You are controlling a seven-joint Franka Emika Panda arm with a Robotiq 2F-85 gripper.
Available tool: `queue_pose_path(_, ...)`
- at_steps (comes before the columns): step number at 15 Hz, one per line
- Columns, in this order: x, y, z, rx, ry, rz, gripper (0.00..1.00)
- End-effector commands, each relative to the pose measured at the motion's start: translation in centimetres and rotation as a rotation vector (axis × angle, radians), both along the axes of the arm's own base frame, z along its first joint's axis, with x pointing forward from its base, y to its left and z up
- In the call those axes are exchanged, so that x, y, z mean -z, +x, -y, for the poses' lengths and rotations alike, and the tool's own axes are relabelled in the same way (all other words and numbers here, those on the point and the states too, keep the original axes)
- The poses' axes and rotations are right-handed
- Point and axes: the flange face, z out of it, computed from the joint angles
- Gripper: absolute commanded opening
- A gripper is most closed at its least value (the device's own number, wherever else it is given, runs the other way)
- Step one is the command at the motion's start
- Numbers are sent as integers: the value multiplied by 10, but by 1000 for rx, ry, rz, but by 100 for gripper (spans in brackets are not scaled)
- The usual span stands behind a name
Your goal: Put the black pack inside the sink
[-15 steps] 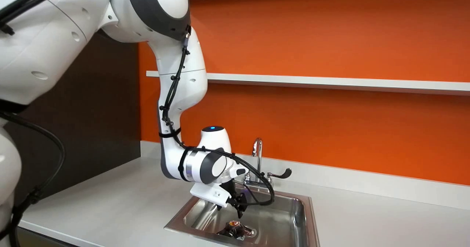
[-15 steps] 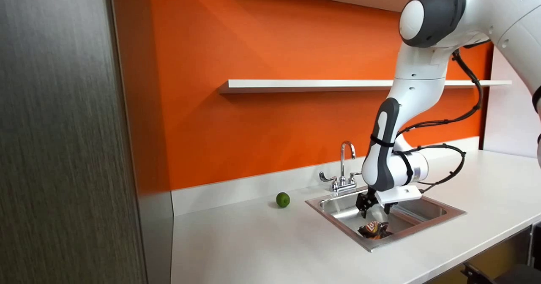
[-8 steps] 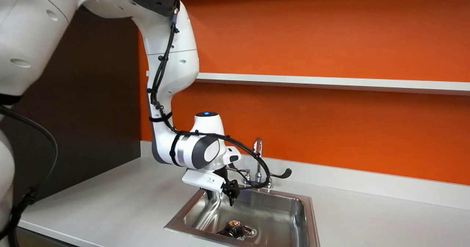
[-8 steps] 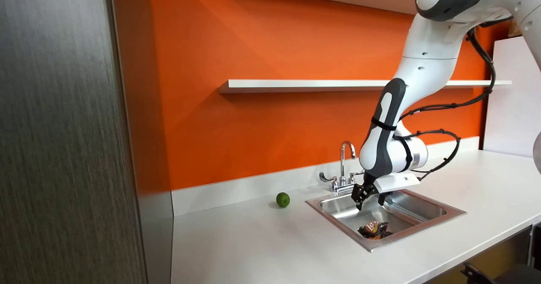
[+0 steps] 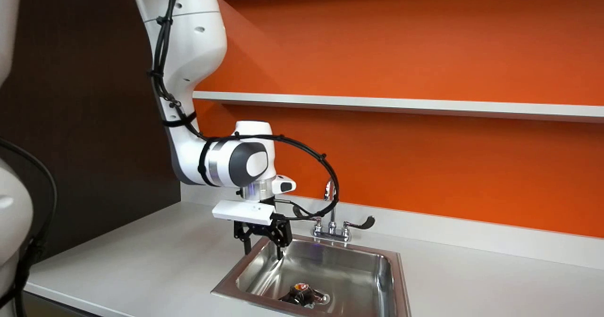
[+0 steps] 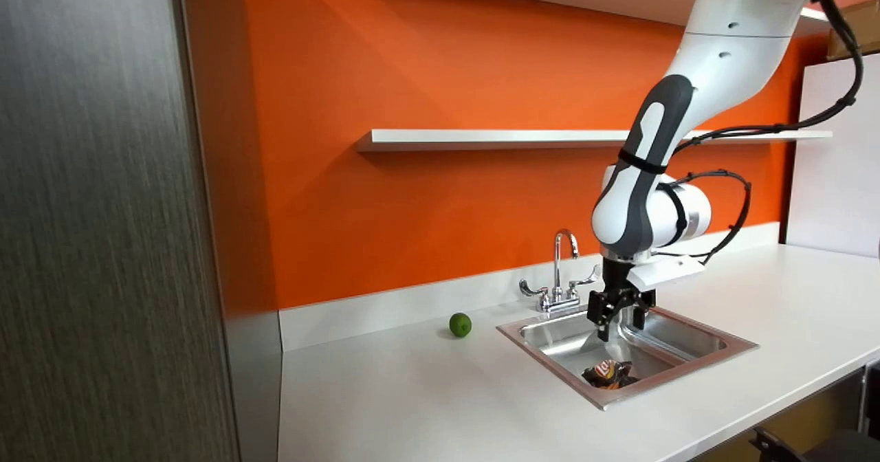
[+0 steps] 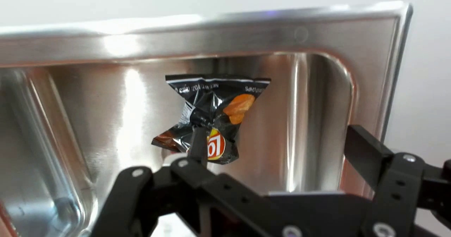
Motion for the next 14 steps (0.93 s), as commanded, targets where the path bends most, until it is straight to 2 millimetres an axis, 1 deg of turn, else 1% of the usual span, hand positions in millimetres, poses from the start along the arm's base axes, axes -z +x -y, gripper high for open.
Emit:
queue_pose_path(1, -29, -34, -10, -52, -29, -90, 100)
queue_pose_path(7, -65, -70, -30, -88, -43, -179, 100)
queue_pose_path(10, -82, -87, -33, -87, -45, -197, 100)
queue_pose_path(12, -94, -98, -30, -76, -53, -205, 100)
queue_pose_path(13, -101, -101, -29, -75, -58, -207, 100)
queue_pose_path(14, -85, -84, -29, -66, -36, -210, 100)
